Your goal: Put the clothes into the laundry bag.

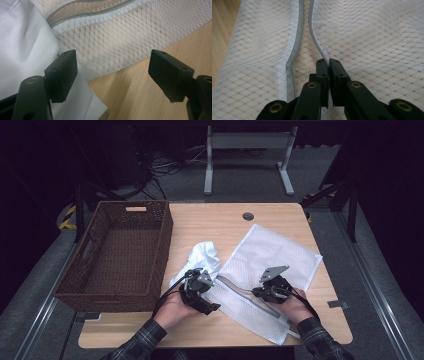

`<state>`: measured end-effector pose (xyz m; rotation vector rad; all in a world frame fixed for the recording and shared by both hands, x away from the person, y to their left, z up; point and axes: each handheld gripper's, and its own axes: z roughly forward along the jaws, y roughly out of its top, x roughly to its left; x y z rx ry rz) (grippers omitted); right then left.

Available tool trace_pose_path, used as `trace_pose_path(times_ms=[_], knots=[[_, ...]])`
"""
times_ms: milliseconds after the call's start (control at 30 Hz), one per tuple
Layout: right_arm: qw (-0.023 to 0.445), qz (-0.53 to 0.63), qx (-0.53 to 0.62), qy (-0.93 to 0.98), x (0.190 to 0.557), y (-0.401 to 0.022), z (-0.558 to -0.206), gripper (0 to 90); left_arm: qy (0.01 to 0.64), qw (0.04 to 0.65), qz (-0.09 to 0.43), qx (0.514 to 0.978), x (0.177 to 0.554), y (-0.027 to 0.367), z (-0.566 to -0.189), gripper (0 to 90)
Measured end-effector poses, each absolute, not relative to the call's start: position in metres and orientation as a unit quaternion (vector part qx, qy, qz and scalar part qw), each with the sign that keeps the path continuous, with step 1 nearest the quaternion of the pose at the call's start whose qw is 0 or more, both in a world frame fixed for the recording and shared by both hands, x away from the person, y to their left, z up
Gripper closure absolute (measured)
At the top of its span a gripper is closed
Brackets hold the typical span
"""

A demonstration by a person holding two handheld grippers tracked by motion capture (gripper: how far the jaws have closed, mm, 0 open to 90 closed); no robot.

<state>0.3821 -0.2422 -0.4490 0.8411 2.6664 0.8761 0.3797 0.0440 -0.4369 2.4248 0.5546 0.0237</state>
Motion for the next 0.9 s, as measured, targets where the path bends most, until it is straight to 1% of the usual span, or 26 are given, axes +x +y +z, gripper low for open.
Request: trace_pose_path(times_ms=[367, 900], knots=[[0.109, 0.308, 0.293, 0.899, 0.381, -0.247, -0.443, 86.9, 0.206, 0.316, 0.010, 0.926, 0.379, 0.043, -0.437, 24.3], [0.139, 0.336, 0.323, 0.874, 0.385, -0.261, -0.422, 87.2, 0.198, 0.315, 0.016, 0.928, 0.378, 0.040, -0.438, 24.4]])
